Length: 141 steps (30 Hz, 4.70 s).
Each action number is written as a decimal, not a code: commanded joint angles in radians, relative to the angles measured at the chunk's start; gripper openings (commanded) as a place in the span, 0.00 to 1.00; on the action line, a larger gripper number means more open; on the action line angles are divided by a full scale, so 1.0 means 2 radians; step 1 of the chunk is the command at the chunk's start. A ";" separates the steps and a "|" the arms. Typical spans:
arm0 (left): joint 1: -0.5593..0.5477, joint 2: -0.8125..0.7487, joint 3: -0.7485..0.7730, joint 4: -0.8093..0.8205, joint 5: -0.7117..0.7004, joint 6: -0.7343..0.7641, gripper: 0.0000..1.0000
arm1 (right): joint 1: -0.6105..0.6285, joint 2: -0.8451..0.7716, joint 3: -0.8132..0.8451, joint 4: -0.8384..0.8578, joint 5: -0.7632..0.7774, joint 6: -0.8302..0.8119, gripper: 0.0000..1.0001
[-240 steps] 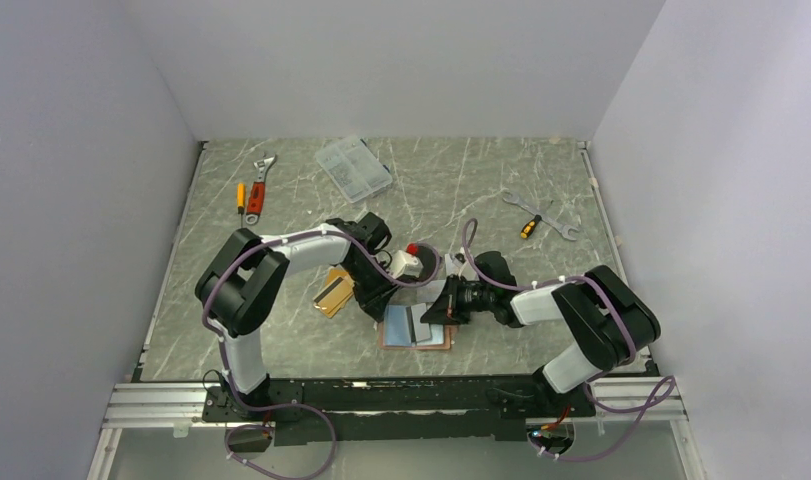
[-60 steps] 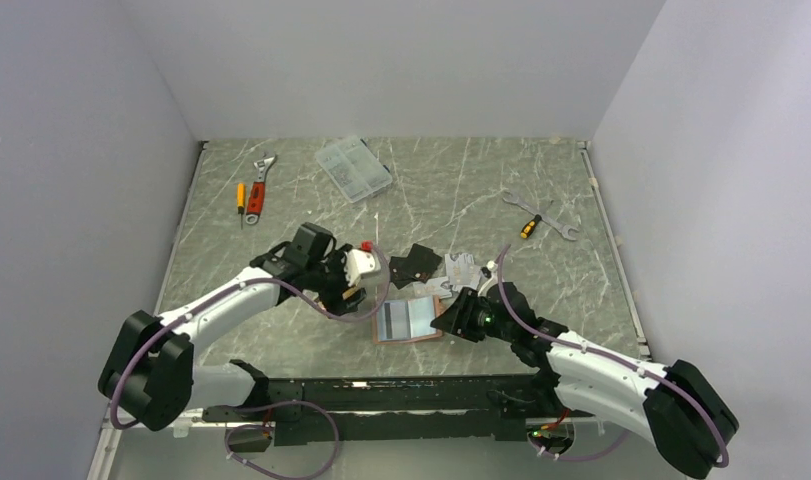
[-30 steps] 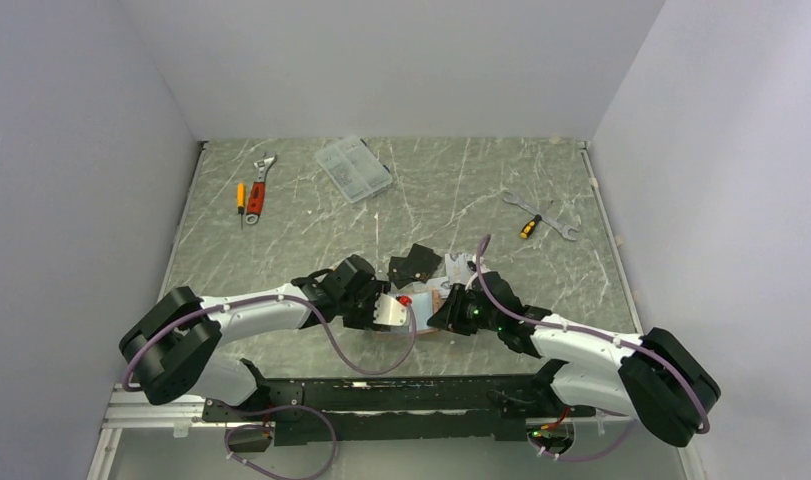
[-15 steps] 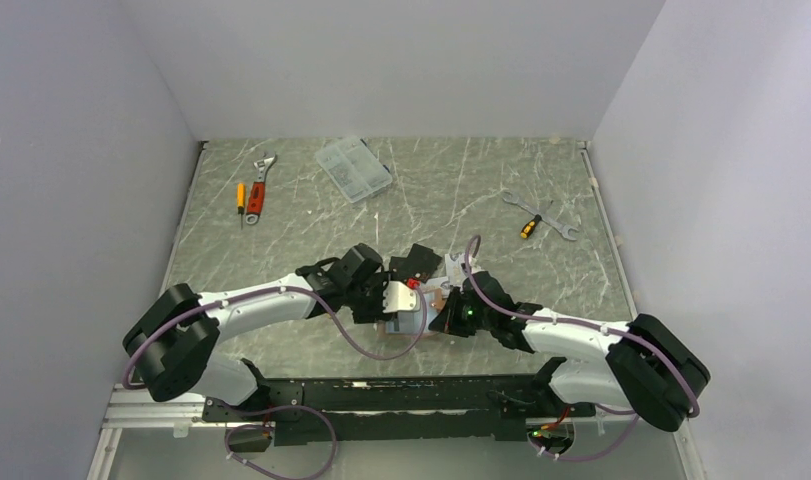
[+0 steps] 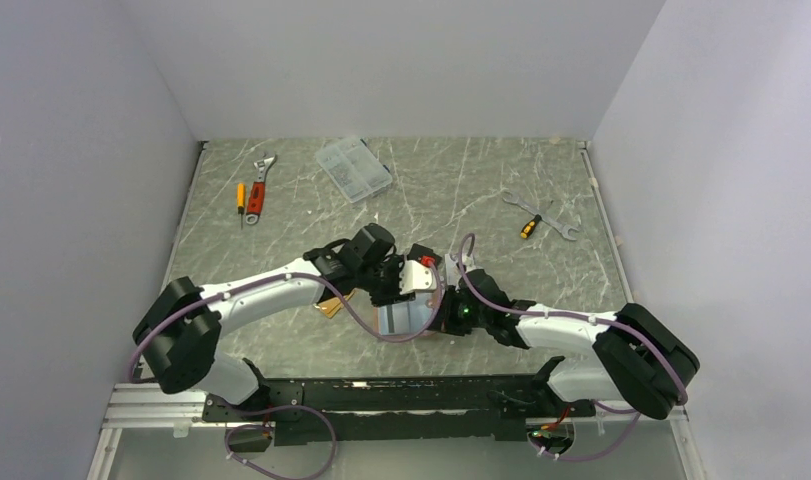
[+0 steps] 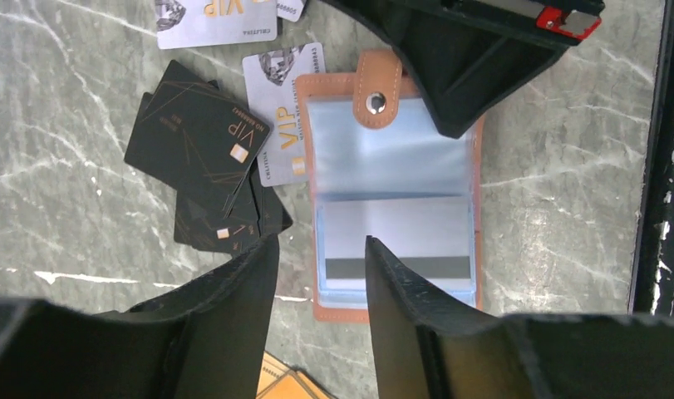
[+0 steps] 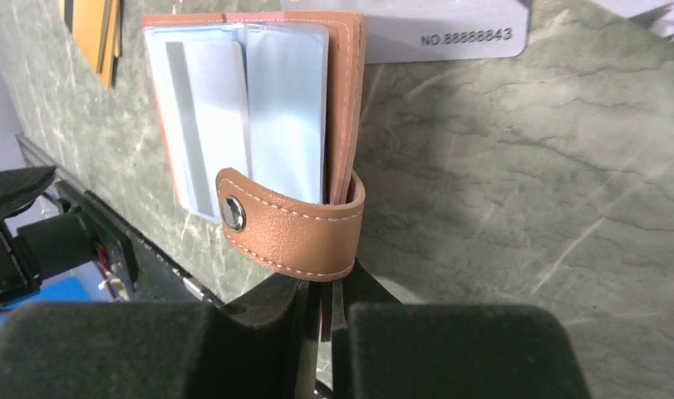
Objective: Put the credit cards into the card holder
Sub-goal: Close the card holder at the center of the board.
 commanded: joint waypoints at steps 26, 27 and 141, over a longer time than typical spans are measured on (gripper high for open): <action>0.056 0.000 -0.149 0.078 -0.035 0.197 0.57 | -0.021 0.024 -0.026 0.017 -0.034 -0.013 0.00; 0.055 0.003 -0.150 0.082 -0.040 0.196 0.56 | -0.022 0.025 -0.026 0.019 -0.035 -0.013 0.00; 0.151 0.045 -0.011 -0.050 0.205 -0.149 0.47 | 0.239 -0.011 0.070 -0.027 0.328 -0.189 0.51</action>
